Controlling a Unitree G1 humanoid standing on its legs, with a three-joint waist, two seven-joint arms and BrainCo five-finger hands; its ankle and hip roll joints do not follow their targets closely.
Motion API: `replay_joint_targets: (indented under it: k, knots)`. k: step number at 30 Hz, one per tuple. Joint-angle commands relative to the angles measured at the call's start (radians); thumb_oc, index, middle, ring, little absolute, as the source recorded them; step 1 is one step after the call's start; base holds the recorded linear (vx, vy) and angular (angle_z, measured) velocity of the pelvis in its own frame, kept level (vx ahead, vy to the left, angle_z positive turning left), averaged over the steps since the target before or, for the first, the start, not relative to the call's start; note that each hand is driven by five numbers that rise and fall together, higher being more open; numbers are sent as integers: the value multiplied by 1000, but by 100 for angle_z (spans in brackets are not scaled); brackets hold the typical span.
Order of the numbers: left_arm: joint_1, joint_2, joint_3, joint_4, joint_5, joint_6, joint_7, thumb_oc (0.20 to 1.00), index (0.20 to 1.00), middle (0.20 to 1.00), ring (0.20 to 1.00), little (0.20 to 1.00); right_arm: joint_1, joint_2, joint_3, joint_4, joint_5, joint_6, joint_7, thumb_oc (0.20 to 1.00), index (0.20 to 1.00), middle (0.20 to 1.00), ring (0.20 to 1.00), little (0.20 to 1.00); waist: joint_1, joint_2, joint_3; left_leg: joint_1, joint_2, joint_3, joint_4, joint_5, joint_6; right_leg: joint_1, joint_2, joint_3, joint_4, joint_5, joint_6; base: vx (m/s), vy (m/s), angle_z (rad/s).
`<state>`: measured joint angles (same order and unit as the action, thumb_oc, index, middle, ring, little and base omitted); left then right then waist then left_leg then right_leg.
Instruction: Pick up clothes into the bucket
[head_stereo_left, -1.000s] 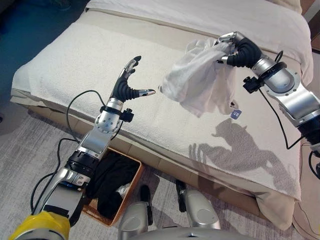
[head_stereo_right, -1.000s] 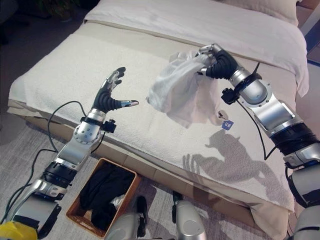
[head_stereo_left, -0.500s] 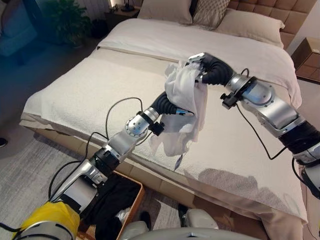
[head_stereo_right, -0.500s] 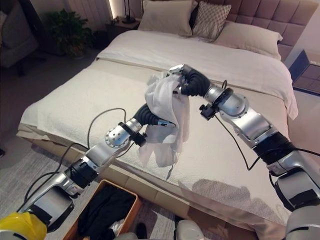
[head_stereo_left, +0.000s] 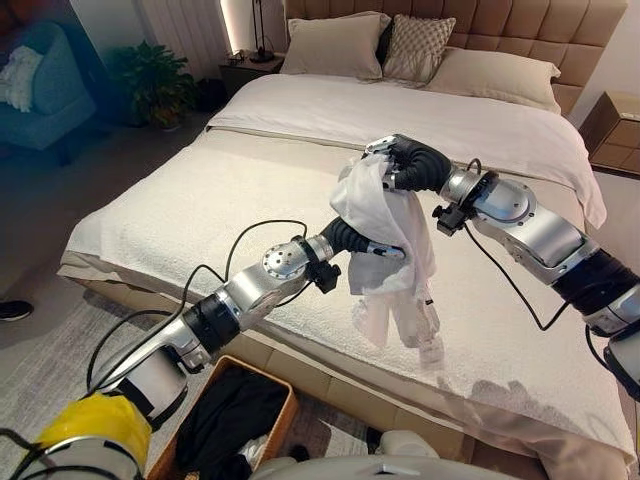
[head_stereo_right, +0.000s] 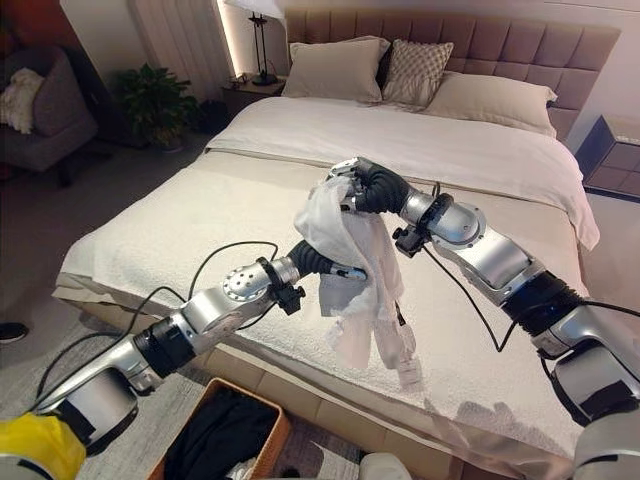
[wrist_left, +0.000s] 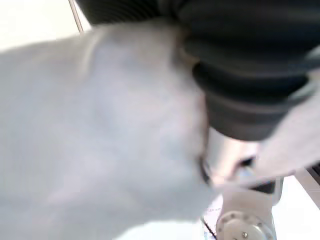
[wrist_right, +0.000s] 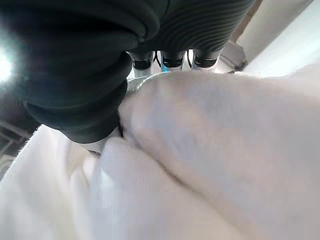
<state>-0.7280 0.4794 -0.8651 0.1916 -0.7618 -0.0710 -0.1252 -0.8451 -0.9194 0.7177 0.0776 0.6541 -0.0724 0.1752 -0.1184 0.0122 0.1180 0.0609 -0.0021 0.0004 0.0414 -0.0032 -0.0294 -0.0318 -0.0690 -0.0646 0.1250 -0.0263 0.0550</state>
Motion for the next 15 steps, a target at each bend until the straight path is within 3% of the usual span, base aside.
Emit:
replay_joint_targets:
  k: [1, 10, 15]
  knots:
    - [-23, -62, 12, 12, -41, -37, -22, 200, 200, 200, 200, 200, -18, 33, -84, -89, 55, -72, -18, 1000, 1000, 1000, 1000, 1000, 13, -57, -48, -24, 7, -18, 67, -71, -36, 83, -71, -19, -44, -19, 82, 0, 0, 0]
    - [124, -25, 97, -56, -138, -16, -50, 200, 200, 200, 200, 200, 136, 58, -279, -47, 10, -95, -77, 1000, 1000, 1000, 1000, 1000, 15, -54, -53, -22, 6, -21, 61, -73, -32, 88, -71, -21, -54, -17, 81, 0, 0, 0]
    - [251, 5, 197, -129, -166, -8, -63, 200, 200, 200, 200, 200, 293, 81, -438, -23, -61, -105, -115, 1000, 1000, 1000, 1000, 1000, 21, -53, -45, -27, 5, -20, 60, -74, -27, 84, -70, -20, -60, -15, 79, 0, 0, 0]
